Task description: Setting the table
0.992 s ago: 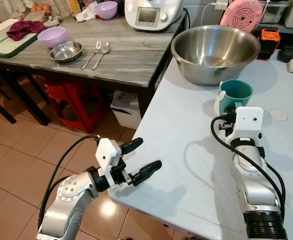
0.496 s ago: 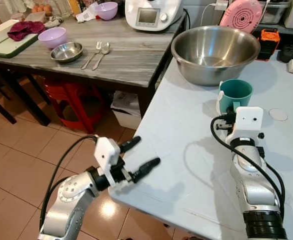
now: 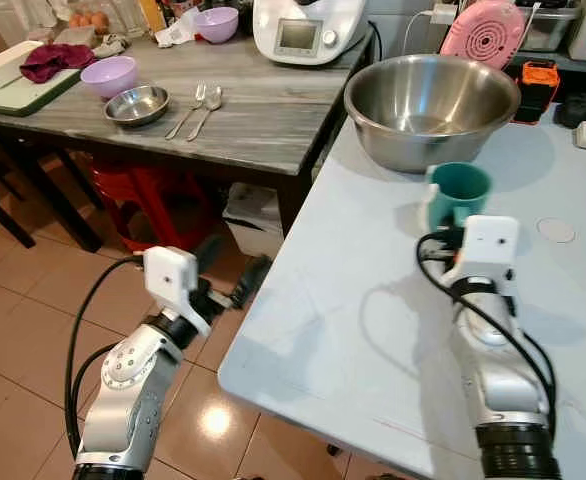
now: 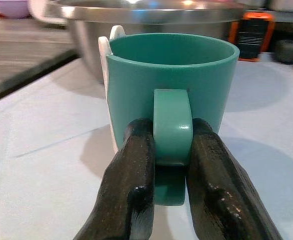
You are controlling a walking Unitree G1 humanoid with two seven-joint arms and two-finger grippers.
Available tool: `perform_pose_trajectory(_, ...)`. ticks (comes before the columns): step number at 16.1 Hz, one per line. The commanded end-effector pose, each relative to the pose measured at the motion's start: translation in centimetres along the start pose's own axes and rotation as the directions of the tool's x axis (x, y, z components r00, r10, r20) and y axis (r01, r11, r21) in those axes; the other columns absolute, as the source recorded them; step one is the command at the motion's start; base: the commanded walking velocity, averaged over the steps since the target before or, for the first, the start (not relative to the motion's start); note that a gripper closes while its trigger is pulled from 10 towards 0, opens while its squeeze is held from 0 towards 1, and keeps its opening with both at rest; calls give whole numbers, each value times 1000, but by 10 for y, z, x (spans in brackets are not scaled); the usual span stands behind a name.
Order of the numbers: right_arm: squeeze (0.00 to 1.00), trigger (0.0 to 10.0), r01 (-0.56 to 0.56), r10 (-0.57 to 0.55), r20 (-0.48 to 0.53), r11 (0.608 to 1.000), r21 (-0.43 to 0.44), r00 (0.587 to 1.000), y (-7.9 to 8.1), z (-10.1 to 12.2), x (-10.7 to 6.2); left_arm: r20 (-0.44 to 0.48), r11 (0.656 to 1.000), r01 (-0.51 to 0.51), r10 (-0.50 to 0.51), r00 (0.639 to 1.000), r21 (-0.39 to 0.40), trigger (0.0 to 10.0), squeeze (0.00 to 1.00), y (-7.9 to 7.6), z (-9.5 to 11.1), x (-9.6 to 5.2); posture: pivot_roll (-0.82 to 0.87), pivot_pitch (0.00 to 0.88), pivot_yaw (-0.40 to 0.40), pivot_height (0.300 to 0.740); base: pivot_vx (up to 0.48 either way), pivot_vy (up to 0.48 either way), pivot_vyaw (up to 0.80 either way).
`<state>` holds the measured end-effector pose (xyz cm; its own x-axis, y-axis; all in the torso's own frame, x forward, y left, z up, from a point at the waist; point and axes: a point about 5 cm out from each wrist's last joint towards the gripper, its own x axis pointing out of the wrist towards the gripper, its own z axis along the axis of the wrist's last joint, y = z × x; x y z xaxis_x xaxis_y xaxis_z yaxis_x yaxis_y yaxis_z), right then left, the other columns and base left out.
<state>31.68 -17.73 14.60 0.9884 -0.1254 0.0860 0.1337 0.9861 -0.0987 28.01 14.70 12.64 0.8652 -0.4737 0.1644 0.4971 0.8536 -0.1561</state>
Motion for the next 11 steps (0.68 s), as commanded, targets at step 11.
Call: perform_pose_trajectory(11,0,10000,-148,133,122,981,126,984,17,17,-12,-110,927,-374,374,921,21,10000,0,33,-17,1,-117,78,88,740,0,0,0)
